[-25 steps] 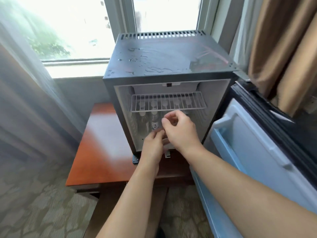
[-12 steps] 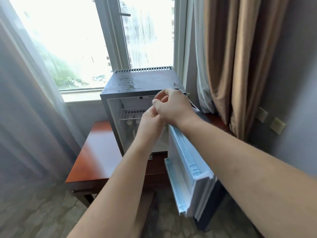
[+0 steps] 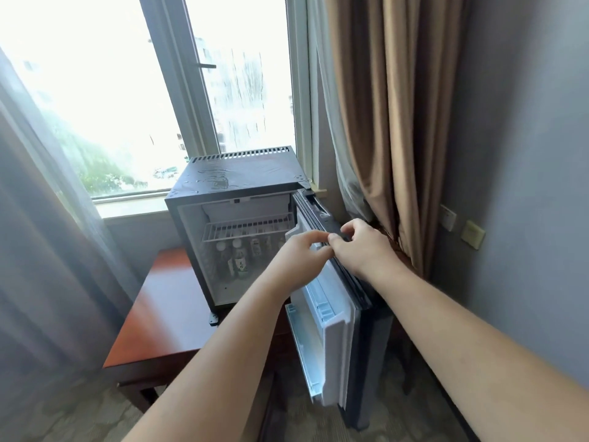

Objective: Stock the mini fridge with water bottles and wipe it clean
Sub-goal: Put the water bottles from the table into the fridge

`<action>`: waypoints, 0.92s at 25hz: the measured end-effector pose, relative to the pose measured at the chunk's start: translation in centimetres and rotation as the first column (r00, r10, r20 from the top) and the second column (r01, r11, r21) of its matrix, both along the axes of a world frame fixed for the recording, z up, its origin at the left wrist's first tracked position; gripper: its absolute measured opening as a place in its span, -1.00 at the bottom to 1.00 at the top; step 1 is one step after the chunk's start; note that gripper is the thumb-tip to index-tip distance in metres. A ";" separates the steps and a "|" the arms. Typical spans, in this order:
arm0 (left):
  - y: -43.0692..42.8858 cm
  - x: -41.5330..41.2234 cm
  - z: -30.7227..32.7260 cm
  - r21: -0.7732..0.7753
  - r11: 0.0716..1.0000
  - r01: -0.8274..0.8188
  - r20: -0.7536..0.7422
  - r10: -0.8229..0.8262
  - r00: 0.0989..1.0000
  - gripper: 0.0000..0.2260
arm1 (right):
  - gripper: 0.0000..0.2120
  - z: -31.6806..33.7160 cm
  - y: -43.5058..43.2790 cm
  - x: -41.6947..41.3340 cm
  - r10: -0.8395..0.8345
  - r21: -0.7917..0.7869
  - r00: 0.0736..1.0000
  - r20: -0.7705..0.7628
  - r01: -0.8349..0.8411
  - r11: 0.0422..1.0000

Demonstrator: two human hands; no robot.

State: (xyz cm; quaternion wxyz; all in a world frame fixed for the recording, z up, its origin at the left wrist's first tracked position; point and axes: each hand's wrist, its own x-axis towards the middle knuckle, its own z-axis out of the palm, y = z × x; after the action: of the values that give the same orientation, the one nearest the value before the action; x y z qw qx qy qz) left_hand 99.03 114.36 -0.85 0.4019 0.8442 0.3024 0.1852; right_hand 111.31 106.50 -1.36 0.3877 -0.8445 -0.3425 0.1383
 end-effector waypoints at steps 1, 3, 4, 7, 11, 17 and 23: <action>0.0 -0.3 -0.1 0.012 1.000 -0.008 -0.011 0.008 1.000 -0.75 | -0.60 -0.1 0.2 -0.2 -0.003 -0.008 1.000 0.011 0.003 1.000; 0.3 -0.9 -0.2 0.059 0.998 -0.030 -0.033 0.032 0.999 -0.76 | -0.64 -0.3 1.0 -0.9 0.001 -0.013 1.000 0.017 -0.001 1.000; 0.5 -1.4 -0.1 0.089 0.995 -0.042 -0.047 0.046 0.998 -0.74 | -0.68 -0.4 1.5 -1.4 0.012 -0.009 1.000 0.008 -0.012 1.000; 2.2 -2.9 -0.3 0.105 0.989 -0.109 -0.093 0.119 0.989 -0.70 | -0.77 -0.8 3.5 -3.3 0.056 0.044 0.997 -0.047 -0.054 0.998; 5.3 -5.3 -0.1 0.191 0.959 -0.211 -0.212 0.250 0.945 -0.57 | -0.86 -1.5 6.7 -5.7 0.162 0.176 0.967 -0.195 -0.128 0.976; 9.2 -6.9 -0.2 0.440 0.867 -0.235 -0.425 0.431 0.796 -0.65 | -0.68 -3.2 10.5 -7.1 0.346 0.205 0.910 -0.230 -0.302 0.931; 15.5 -8.0 -1.0 0.487 0.826 -0.284 -0.404 0.501 0.765 -0.59 | -0.67 -4.2 14.6 -6.0 0.381 0.216 0.898 -0.219 -0.336 0.917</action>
State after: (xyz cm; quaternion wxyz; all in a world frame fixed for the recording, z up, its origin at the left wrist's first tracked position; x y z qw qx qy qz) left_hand 91.02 129.87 -1.84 0.0767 0.8409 0.5280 0.0912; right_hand 105.29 121.13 -5.61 0.4681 -0.7047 -0.4503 0.2854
